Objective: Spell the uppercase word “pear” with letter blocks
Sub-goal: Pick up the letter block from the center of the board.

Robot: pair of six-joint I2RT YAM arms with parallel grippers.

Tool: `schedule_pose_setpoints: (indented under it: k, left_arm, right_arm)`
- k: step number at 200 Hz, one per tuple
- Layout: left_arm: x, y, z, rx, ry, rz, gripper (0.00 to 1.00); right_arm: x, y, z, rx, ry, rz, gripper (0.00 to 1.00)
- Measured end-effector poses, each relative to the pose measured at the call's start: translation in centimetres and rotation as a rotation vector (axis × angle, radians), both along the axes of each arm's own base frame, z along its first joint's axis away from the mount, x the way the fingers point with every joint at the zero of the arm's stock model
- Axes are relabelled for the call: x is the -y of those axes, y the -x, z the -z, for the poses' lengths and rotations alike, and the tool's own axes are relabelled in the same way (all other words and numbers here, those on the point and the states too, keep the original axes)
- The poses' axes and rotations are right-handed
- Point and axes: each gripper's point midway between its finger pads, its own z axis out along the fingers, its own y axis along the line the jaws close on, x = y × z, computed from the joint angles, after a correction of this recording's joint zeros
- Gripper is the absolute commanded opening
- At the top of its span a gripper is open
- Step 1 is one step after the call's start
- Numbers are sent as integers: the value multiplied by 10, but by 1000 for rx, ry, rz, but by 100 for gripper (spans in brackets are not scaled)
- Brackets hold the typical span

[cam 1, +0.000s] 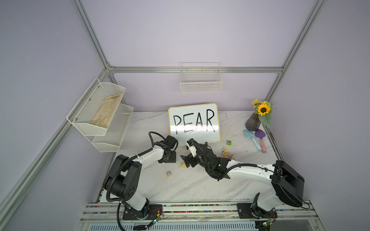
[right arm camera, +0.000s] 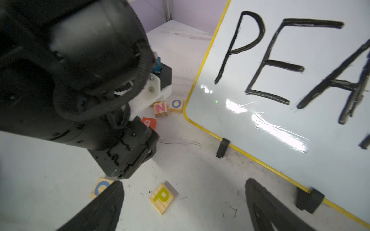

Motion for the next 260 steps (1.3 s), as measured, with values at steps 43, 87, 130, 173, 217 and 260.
schedule_pose_setpoints:
  k: [43, 87, 130, 173, 217, 260]
  left_arm:
    - [-2, 6, 8, -10, 4, -23, 60]
    - [-4, 7, 11, -10, 6, -31, 57]
    - [-7, 0, 9, 11, 15, -47, 53]
    - [-8, -3, 9, 19, 18, -52, 49]
    - [-8, -3, 12, 12, 15, -50, 45]
    - [-8, -3, 13, 11, 14, -50, 42]
  right_arm:
    - [-12, 3, 9, -12, 16, -20, 96]
    - [-12, 2, 8, -10, 17, -16, 96]
    - [-10, 2, 10, -12, 26, -7, 96]
    - [-5, -1, 12, -7, 43, 16, 96]
    - [-3, -3, 13, -2, 50, 29, 96]
    - [-2, -3, 13, 0, 54, 35, 96]
